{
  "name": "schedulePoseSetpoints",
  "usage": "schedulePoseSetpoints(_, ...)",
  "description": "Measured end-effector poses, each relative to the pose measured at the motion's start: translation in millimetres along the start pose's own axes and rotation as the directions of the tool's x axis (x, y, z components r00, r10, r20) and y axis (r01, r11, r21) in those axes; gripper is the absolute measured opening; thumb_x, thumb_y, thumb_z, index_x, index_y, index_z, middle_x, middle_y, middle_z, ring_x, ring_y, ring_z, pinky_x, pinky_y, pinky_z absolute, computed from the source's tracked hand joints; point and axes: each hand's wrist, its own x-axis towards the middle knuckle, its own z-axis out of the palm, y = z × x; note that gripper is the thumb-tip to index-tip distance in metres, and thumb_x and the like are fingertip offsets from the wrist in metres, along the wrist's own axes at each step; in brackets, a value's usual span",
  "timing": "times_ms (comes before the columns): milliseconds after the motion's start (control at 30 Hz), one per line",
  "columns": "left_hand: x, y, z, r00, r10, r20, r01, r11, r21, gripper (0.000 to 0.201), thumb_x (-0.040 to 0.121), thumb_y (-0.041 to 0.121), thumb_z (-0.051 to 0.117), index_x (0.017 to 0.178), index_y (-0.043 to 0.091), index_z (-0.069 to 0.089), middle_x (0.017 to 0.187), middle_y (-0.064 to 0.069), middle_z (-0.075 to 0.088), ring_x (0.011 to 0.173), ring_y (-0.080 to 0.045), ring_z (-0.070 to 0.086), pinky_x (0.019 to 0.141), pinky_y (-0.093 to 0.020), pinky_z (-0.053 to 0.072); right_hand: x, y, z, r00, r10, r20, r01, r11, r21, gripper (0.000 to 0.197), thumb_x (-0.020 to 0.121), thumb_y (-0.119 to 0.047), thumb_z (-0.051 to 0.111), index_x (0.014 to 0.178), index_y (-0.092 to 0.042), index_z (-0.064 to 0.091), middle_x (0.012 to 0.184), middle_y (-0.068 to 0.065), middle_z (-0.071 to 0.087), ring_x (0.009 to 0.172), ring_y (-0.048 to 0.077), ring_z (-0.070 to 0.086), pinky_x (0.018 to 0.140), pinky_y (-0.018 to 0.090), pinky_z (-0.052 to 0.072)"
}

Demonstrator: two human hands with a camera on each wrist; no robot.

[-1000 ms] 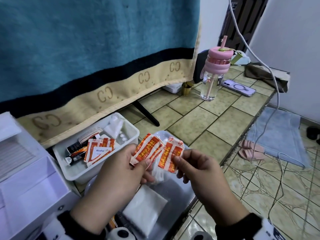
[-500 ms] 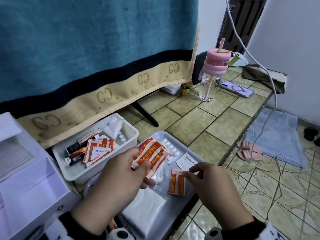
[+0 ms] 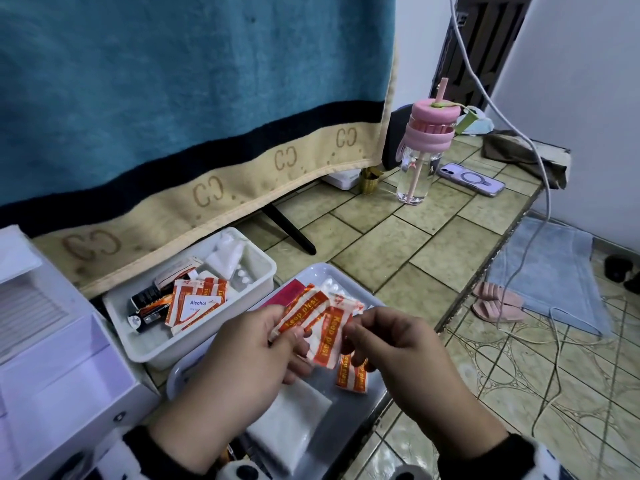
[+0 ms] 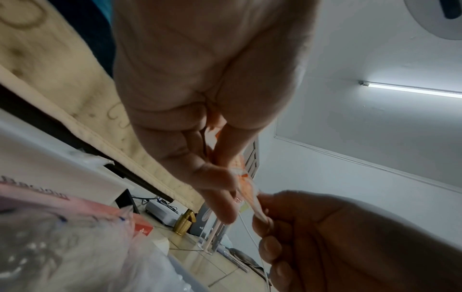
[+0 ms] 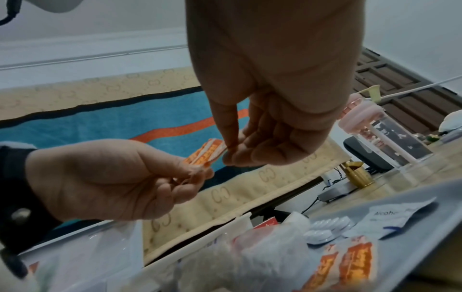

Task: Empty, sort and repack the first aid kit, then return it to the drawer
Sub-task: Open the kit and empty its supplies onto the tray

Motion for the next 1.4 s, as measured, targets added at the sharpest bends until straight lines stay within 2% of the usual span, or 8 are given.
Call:
schedulePoseSetpoints(200,2.9,1.1,-7.8,0.996,-0.027,-0.079,0.02,0.995,-0.094,0.028,0.096,0.016,0.047,0.074,0.015,0.065,0.056,0.001,0.065,0.038,0.0,0.051,0.048,-0.024,0.041,10.1,13.4,-21.6,0.958,0.132,-0.256,-0.195,0.952,-0.237,0.019,0.079,-0.014,0.064,0.066,0.0,0.064,0.052,0.003,0.055,0.038,0.007,0.038,0.04,0.018,0.031)
schedulePoseSetpoints(467,0.0,-2.9,-8.9,0.994,0.087,-0.062,-0.077,0.986,0.147,0.019,0.091,0.03,0.057,0.078,0.018,0.066,0.063,0.007,0.056,0.053,-0.003,0.051,0.067,-0.036,0.051,12.3,33.7,-7.8,0.973,0.134,-0.188,-0.222,0.77,-0.599,0.027,0.076,-0.035,0.07,0.057,-0.016,0.064,0.051,-0.003,0.06,0.049,0.005,0.052,0.046,0.015,0.034)
schedulePoseSetpoints(567,0.5,-4.6,-10.7,0.996,0.059,-0.065,-0.05,0.99,0.132,0.005,0.084,0.029,0.067,0.08,0.029,0.067,0.056,0.019,0.06,0.051,0.0,0.053,0.068,-0.036,0.054,10.3,28.1,-11.3,0.98,0.006,-0.199,-0.137,0.746,-0.652,0.025,0.075,-0.044,0.072,0.062,-0.024,0.064,0.059,-0.005,0.063,0.058,0.005,0.058,0.052,0.019,0.039)
schedulePoseSetpoints(767,2.8,-7.0,-3.2,0.999,0.03,0.011,-0.03,0.997,0.076,0.028,0.071,0.019,0.081,0.076,0.04,0.062,0.066,0.006,0.067,0.055,-0.012,0.058,0.063,-0.037,0.05,1.6,4.0,-4.4,0.997,-0.055,0.058,0.06,0.995,-0.083,0.003,0.081,-0.015,0.071,0.084,-0.014,0.072,0.068,0.002,0.069,0.057,0.001,0.056,0.059,0.014,0.044)
schedulePoseSetpoints(933,3.5,-10.3,0.6,0.998,0.044,0.035,-0.046,0.997,0.056,0.024,0.069,0.019,0.082,0.074,0.033,0.064,0.059,0.004,0.062,0.052,-0.009,0.052,0.059,-0.034,0.048,6.0,7.3,-8.3,0.998,-0.008,-0.07,0.003,0.997,-0.072,0.011,0.084,-0.005,0.065,0.074,-0.005,0.069,0.052,-0.005,0.064,0.043,-0.003,0.051,0.046,0.006,0.036)
schedulePoseSetpoints(1133,5.6,-13.1,-14.1,0.999,0.043,-0.031,-0.041,0.998,0.052,0.019,0.073,0.018,0.079,0.071,0.032,0.066,0.055,0.007,0.059,0.052,-0.012,0.052,0.065,-0.045,0.055,16.3,32.0,-24.9,0.988,0.035,-0.148,-0.122,0.761,-0.637,0.012,0.081,-0.033,0.07,0.075,-0.022,0.071,0.063,-0.005,0.067,0.049,0.001,0.054,0.049,0.013,0.04)
schedulePoseSetpoints(1300,-7.3,-16.2,-30.0,0.996,0.062,-0.065,-0.057,0.996,0.072,0.015,0.076,0.02,0.076,0.065,0.02,0.066,0.056,0.001,0.058,0.046,-0.006,0.05,0.048,-0.02,0.044,14.4,39.1,-9.4,0.979,-0.016,-0.203,-0.158,0.57,-0.806,0.039,0.081,-0.049,0.06,0.116,-0.033,0.051,0.096,-0.003,0.069,0.095,0.021,0.065,0.073,0.03,0.047)
schedulePoseSetpoints(1400,-25.7,-19.6,-54.6,0.99,0.061,-0.13,-0.047,0.993,0.106,0.014,0.077,0.021,0.075,0.065,0.021,0.067,0.061,0.001,0.065,0.047,-0.007,0.053,0.05,-0.017,0.042,14.5,19.1,1.1,0.983,-0.08,-0.164,-0.084,0.598,-0.797,0.041,0.081,-0.053,0.058,0.116,-0.035,0.048,0.088,-0.004,0.068,0.089,0.02,0.065,0.071,0.03,0.048)
